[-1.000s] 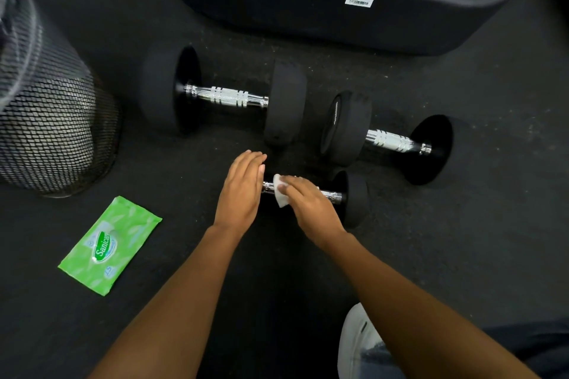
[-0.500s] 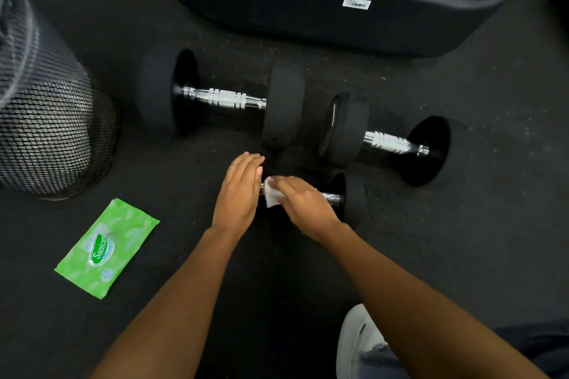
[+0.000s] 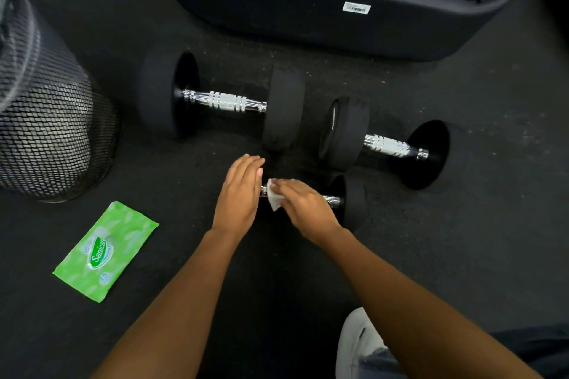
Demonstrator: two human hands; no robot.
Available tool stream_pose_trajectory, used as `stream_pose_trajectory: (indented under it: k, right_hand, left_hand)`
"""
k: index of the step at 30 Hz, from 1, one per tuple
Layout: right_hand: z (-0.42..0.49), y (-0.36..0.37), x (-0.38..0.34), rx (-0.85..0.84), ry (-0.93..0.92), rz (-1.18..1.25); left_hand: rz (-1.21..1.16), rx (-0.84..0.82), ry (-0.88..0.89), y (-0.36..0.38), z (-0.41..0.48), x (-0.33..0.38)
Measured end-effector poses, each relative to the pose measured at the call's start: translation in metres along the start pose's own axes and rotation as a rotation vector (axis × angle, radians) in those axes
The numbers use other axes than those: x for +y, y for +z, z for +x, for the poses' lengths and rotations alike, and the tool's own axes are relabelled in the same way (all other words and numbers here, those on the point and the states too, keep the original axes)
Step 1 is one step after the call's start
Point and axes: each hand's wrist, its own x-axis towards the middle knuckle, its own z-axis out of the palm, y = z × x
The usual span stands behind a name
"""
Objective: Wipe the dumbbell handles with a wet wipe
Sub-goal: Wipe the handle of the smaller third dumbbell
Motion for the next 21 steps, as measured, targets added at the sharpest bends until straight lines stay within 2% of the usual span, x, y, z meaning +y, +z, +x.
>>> stream_pose_trajectory:
  k: [2, 4, 10, 12, 16, 21]
  right_hand:
    - [0.007, 0.005, -0.009, -0.005, 0.126, 0.075]
    - [0.017, 0.007, -0.02, -0.002, 0.171, 0.055]
    - [0.0, 0.005, -0.004, 0.001, -0.04, -0.068]
    - [-0.004, 0.0, 0.002, 0.021, -0.02, -0.039]
    - [0.008, 0.004, -0.013, 0.005, 0.145, 0.054]
    - [0.015, 0.008, -0.018, -0.033, 0.039, -0.03]
  left_hand:
    - [0.006, 0.006, 0.007, 0.0, 0.001, 0.0]
    - [0.01, 0.004, 0.012, 0.001, 0.001, 0.0]
    - [0.012, -0.004, 0.009, 0.001, 0.001, -0.001]
    - [0.013, -0.001, 0.01, 0.001, 0.001, -0.001]
    - [0.017, 0.001, -0.002, 0.003, 0.003, -0.002]
    - [0.026, -0.006, -0.001, 0.002, 0.003, -0.002]
